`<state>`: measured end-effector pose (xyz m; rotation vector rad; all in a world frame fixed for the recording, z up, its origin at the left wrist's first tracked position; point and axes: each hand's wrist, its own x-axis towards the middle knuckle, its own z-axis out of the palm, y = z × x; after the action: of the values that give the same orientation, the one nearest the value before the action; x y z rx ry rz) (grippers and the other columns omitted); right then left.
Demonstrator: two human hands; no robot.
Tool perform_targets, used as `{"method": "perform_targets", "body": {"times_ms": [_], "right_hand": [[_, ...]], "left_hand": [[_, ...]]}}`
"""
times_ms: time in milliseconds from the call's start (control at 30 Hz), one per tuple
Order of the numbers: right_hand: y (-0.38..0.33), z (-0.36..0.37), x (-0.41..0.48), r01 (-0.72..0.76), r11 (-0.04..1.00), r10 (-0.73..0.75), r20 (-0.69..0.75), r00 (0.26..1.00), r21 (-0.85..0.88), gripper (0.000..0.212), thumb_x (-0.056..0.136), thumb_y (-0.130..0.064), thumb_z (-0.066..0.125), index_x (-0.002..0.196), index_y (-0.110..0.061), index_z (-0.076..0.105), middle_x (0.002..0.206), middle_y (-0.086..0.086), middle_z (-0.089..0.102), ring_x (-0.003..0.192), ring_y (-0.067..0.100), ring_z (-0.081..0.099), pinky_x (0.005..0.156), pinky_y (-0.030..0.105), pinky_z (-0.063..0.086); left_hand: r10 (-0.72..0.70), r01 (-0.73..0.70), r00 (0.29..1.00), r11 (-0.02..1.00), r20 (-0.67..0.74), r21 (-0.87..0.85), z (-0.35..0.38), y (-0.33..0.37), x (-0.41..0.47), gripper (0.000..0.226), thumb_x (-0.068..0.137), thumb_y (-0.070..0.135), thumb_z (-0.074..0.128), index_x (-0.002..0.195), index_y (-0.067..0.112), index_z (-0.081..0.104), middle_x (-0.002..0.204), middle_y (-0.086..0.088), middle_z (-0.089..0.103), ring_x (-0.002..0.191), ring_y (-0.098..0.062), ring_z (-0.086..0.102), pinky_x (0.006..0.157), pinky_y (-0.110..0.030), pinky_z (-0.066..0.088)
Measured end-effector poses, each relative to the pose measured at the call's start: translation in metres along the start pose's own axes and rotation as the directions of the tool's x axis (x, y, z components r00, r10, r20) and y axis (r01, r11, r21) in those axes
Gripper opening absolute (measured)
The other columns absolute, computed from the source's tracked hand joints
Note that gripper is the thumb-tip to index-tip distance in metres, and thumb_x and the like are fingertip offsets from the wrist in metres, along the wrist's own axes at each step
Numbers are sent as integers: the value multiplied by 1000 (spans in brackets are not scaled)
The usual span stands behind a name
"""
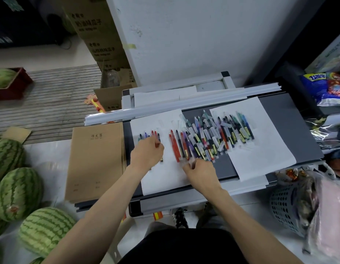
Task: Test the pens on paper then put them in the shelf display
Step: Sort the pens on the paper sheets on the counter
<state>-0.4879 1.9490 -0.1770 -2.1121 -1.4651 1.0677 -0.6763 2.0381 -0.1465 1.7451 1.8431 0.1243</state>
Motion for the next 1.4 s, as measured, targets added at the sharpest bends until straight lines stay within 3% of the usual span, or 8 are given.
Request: {"method": "perform_targets", "body": {"times_ms": [200,533,667,767,900,1067,1167,1400], "right_hand": [[-10,-20,5,-473,512,156,464,872,717,23,94,-21,42,71,-22,41,62,-4,29,49,11,17,37,22,18],[-17,-44,15,-573,108,-173,583,794,812,26,96,-30,66,77,-13,65,63,-3,45,44,4,25,35,16,18],[-16,-47,16,-532,-13,-225,516,827,847,17,87,-16,72,97,-4,75,62,2,48,43,6,30,33,17,24],[-17,-46,27,-539,-84,-276,500,821,838,19,95,-26,67,87,-8,67,65,1,49,43,6,33,33,16,24],[-28,-46,52,-524,70,-174,528,831,849,32,98,-41,66,77,-18,60,69,-3,53,44,5,38,35,15,25],[-56,-44,97,-243,770,123,236,964,590,27,102,-36,65,87,-14,69,69,-1,60,49,10,49,42,21,39],[-78,-38,125,-55,993,47,74,996,105,36,102,-42,62,97,-8,71,87,7,72,77,21,65,74,32,53],[-111,-25,152,86,873,-42,102,994,-480,40,99,-37,69,117,-2,65,121,20,67,113,40,66,92,49,58]], "left_hand": [[36,-26,998,987,-57,158,-24,23,65,26,102,36,57,97,11,63,88,-3,68,84,-26,69,68,-32,53],[4,-12,999,971,34,241,-11,32,114,25,93,26,63,75,12,50,67,-3,56,55,-19,53,47,-25,39],[-60,69,995,990,77,-120,-14,37,112,36,91,32,60,67,11,44,60,-5,44,54,-22,42,53,-27,38],[-151,307,950,613,274,-728,-20,36,93,19,90,28,53,76,18,46,64,-1,38,47,-15,30,44,-25,24],[45,395,914,126,403,-910,-20,22,56,10,74,24,48,78,16,52,65,-4,44,46,-13,27,39,-20,18],[25,367,930,-10,367,-930,-16,2,34,29,95,38,54,76,16,59,72,-6,58,48,-12,39,35,-17,25],[-199,375,915,95,351,-922,-13,-1,32,42,106,39,50,68,20,53,61,-1,51,45,-11,34,32,-20,21],[-249,197,968,667,34,-719,-7,-10,29,28,103,32,54,85,13,64,66,5,54,59,-20,47,56,-32,36]]}}
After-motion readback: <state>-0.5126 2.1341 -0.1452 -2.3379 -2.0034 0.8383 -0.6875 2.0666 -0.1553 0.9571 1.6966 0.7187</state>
